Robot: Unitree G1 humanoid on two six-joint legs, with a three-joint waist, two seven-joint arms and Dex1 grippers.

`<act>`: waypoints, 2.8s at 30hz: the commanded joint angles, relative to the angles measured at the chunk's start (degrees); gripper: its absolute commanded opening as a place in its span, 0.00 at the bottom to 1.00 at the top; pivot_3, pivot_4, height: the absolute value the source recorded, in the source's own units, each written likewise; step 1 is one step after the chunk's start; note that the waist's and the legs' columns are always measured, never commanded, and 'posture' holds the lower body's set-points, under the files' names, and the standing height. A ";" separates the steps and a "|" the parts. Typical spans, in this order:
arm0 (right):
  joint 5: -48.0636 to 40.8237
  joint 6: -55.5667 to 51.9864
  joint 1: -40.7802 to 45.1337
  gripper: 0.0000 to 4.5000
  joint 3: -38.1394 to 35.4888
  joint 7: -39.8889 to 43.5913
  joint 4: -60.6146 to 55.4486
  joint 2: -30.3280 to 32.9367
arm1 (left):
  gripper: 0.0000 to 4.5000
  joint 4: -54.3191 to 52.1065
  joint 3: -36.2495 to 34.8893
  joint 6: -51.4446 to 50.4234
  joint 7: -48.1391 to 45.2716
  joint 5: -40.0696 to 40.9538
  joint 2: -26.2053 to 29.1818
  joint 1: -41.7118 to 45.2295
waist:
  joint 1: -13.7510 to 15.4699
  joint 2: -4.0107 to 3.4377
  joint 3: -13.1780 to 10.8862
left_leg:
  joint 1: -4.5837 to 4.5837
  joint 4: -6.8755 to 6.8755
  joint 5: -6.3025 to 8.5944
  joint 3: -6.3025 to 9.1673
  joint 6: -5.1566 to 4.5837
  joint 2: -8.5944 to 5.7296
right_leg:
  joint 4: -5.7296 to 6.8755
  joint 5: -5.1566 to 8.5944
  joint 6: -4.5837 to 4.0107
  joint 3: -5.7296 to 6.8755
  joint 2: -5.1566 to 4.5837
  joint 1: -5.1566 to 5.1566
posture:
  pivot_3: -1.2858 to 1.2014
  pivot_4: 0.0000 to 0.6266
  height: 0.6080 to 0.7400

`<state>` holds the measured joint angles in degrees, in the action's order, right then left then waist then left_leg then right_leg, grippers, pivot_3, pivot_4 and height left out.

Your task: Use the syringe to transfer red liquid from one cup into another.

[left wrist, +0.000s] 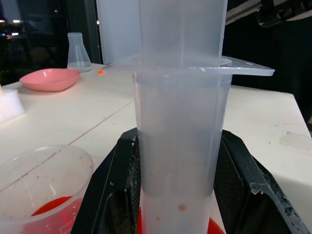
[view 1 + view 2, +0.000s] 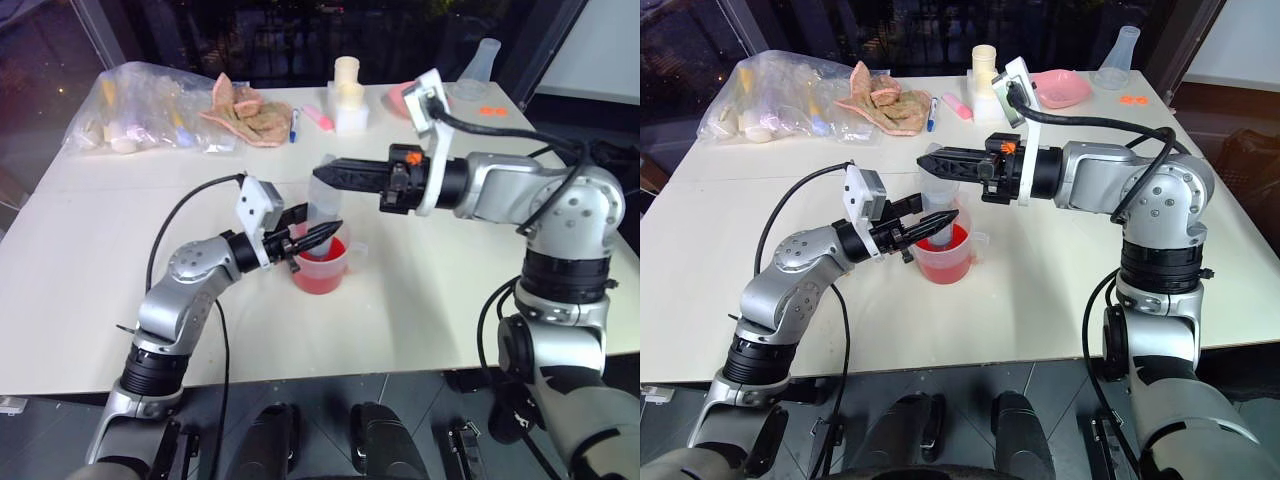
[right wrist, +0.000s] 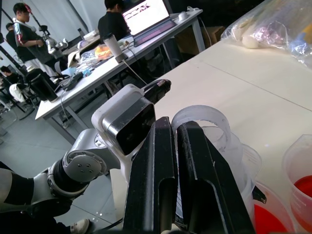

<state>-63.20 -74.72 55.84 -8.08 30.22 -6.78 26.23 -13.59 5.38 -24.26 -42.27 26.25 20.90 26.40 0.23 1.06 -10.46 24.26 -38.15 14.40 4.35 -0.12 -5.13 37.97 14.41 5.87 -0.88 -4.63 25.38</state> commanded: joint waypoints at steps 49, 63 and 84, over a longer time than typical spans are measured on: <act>-6.38 4.77 0.12 0.64 -6.91 1.93 -3.20 7.94 | 0.33 15.51 -18.75 -7.12 15.38 10.28 -2.84 26.96 | 0.30 0.02 -0.01 | 0.02 0.03 0.02 -0.01 -0.03 0.00 | -0.09 0.00 0.01 0.02 0.02 -0.01 | 0.52 0.24 1.00; -6.95 6.24 -0.70 0.64 -6.21 -1.12 -4.63 6.53 | 0.33 22.12 -9.63 10.52 4.56 -0.42 -5.91 20.50 | 0.29 0.02 -0.01 | 0.07 0.03 0.03 -0.01 -0.04 0.00 | -0.20 -0.01 0.01 0.02 -0.01 -0.01 | 0.52 0.24 1.00; 10.61 16.88 11.86 0.64 5.10 4.99 8.19 -0.80 | 0.33 27.38 -7.23 20.35 0.79 -5.79 -7.67 18.04 | 0.09 0.01 -0.01 | 0.08 0.05 0.03 0.00 -0.05 -0.01 | -0.20 -0.01 0.02 0.03 0.00 0.02 | 0.52 0.24 1.00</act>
<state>-54.06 -59.86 65.72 -3.08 34.43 1.23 25.98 16.08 -1.42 -5.14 -41.21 20.45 13.12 44.37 0.33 1.08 -10.47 24.33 -38.10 14.44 4.34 -0.17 -5.13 37.78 14.40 5.89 -0.85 -4.62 25.40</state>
